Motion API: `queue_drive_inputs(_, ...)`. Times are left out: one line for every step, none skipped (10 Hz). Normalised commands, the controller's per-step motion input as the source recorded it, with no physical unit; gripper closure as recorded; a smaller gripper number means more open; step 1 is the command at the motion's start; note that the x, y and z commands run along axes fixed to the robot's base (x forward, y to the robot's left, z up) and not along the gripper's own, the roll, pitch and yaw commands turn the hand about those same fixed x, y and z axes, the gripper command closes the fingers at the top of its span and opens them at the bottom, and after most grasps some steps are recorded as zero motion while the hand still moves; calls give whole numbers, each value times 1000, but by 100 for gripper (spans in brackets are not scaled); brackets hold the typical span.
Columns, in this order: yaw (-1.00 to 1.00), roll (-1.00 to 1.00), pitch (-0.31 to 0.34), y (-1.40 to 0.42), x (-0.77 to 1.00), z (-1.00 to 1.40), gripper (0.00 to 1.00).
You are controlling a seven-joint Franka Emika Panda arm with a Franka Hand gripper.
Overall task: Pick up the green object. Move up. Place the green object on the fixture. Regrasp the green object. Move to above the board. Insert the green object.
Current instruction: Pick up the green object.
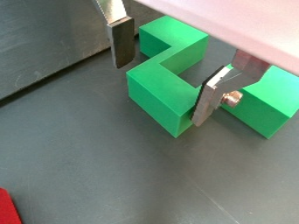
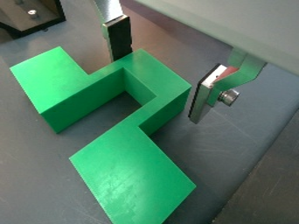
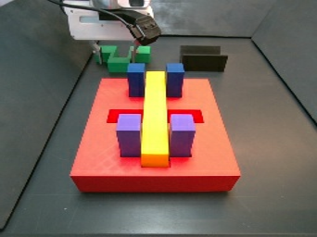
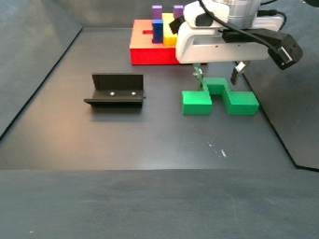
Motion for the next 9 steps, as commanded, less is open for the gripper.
queue_drive_inputs(-97, 11, 0, 0, 51, -134, 0)
queue_drive_inputs(-171, 16, 0, 0, 37, -137, 0)
queue_drive_inputs(-200, 10, 0, 0, 17, -129, 0)
queue_drive_inputs(-223, 7, 0, 0, 17, -111, 0)
queue_drive_inputs(-191, 0, 0, 0, 49, -71, 0)
queue_drive_inputs(-46, 0, 0, 0, 0, -51, 0)
queue_drive_inputs(0, 0, 0, 0, 0, -66, 0)
queue_drive_inputs(0, 0, -3, 0, 0, -91, 0)
queue_drive_inputs(0, 0, -14, 0, 0, -123, 0)
